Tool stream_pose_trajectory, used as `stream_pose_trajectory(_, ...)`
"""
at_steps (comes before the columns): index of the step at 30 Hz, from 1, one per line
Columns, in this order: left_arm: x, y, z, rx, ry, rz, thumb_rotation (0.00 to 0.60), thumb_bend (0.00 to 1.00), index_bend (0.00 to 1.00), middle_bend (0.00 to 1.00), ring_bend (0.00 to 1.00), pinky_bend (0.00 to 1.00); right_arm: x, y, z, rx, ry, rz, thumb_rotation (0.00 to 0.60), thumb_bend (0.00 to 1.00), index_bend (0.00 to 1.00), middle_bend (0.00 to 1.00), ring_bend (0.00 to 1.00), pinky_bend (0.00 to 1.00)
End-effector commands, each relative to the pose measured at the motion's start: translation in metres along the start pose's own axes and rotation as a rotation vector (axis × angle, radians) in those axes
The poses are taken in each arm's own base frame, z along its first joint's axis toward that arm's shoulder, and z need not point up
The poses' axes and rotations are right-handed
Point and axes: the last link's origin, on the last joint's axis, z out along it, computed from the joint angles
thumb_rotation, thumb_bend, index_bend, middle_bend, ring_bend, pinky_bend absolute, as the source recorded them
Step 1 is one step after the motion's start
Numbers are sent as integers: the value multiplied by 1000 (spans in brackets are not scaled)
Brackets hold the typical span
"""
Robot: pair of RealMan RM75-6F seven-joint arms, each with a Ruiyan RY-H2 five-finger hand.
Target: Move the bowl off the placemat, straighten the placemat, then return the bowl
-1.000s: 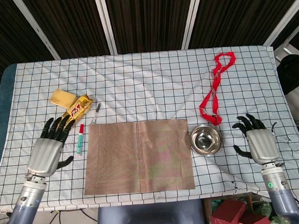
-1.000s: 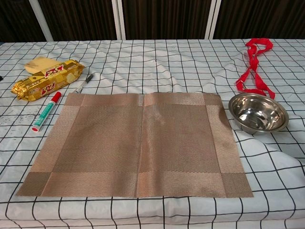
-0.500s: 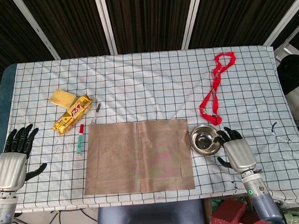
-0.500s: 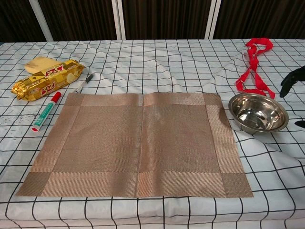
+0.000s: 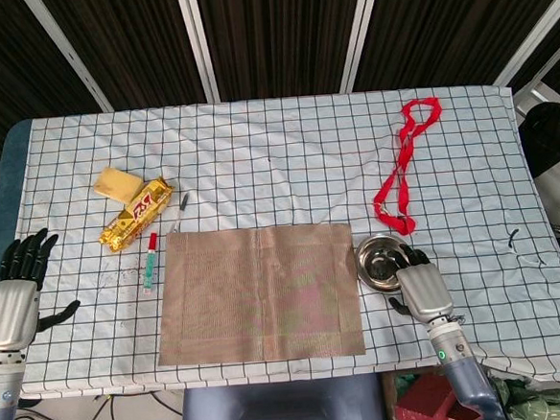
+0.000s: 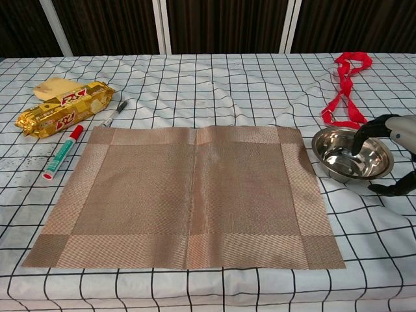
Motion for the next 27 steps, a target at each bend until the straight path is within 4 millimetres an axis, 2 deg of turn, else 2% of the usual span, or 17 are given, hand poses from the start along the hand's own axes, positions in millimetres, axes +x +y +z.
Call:
stream_pose_trajectory(1,0,-1,0,2,-2,-2,600,37,0,0,0,0,-4,-2,5,-6,-8,-6,600,198,368,198,100,190)
stream_pose_trajectory(6,-2,-2,1,5,-9,-7,600,37,0,0,0,0,-10,-2,13,-22,-15,-8,600,201,372,211,100,197)
stream_pose_trajectory(13,-3,-3,1,6,-13,-13,600,37,0,0,0,0,-18,-6,25,-27,-9,-25,600,222,427,262,102,204)
stream_pose_trajectory(27,-5,-4,2,1,-30,-24,600,48,14,0,0,0,-26,-12,31,-15,28,-46,600,429,707,484,208,242)
